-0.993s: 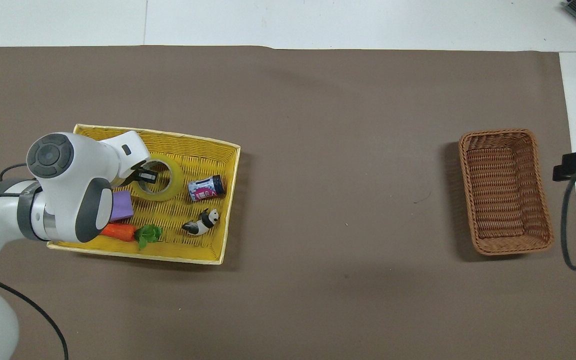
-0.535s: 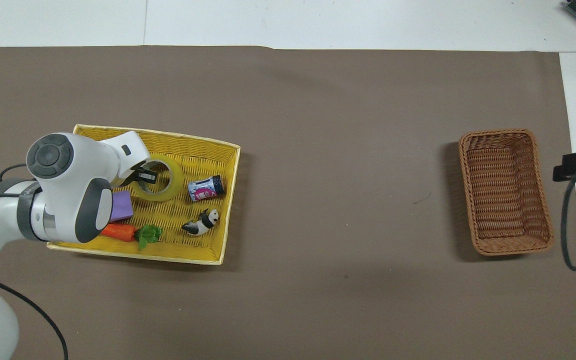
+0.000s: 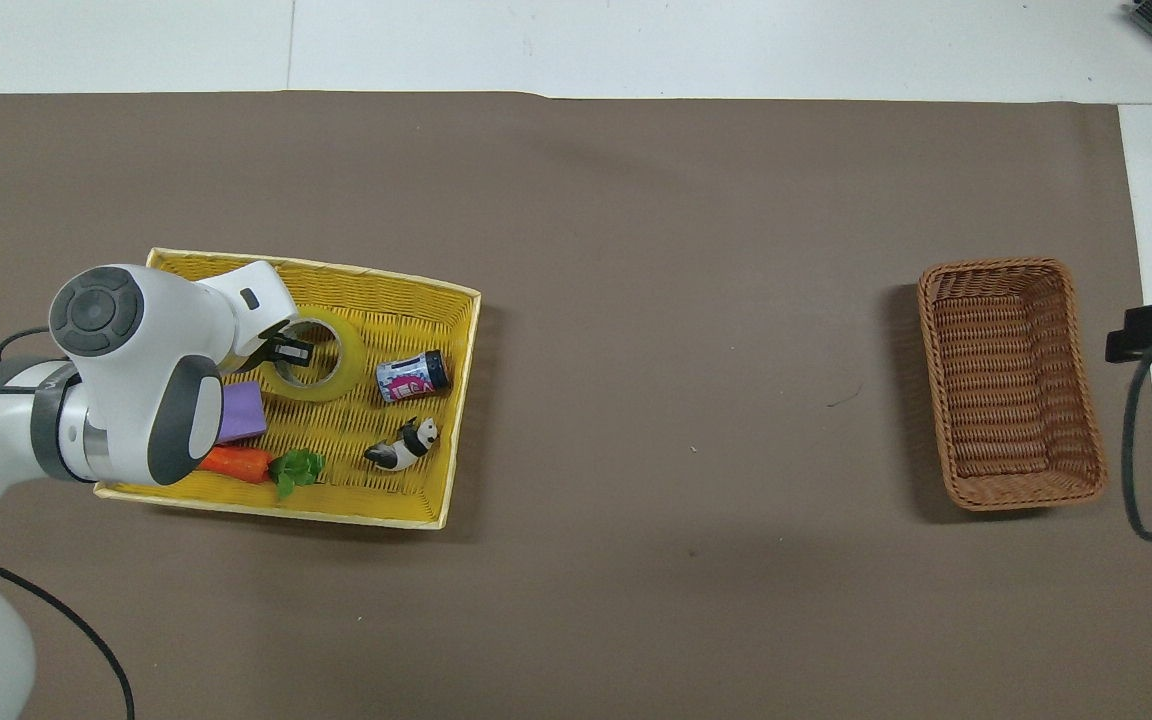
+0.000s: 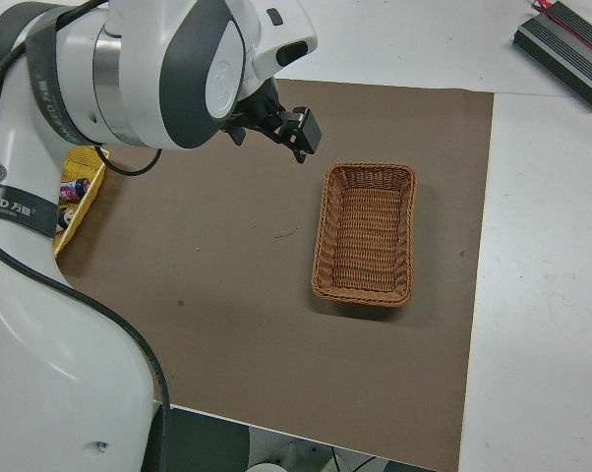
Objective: Move tape to another basket
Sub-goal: 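Lower the left gripper into the tape roll's hole and close it, then lift the tape roll with the left gripper out of the tray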
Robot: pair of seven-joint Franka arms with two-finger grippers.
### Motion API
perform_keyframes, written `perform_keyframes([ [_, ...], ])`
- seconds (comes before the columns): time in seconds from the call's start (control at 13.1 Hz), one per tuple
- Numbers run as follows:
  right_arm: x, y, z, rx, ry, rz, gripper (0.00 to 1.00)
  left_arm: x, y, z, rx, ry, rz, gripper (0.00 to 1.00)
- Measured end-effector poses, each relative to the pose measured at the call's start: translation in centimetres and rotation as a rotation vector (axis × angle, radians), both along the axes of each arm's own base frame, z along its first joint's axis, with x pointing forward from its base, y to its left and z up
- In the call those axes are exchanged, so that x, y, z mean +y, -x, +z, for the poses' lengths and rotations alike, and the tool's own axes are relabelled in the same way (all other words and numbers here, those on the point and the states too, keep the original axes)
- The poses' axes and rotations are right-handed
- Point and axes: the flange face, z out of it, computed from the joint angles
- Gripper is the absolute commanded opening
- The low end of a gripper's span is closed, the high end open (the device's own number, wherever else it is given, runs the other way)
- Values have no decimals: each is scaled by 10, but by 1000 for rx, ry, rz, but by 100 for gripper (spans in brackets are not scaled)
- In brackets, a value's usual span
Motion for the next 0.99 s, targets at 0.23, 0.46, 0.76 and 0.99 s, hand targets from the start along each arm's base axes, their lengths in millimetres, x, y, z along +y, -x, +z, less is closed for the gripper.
perform_keyframes([
  [0.23, 0, 0, 0, 0, 0, 0, 100, 7, -5, 104, 140, -27, 45, 0],
  [0.46, 0, 0, 0, 0, 0, 0, 100, 12, 4, 142, 167, -31, 58, 0],
  [0.76, 0, 0, 0, 0, 0, 0, 100, 19, -3, 201, 165, -30, 76, 0],
  [0.99, 0, 0, 0, 0, 0, 0, 100, 13, 5, 254, 153, -27, 84, 0],
])
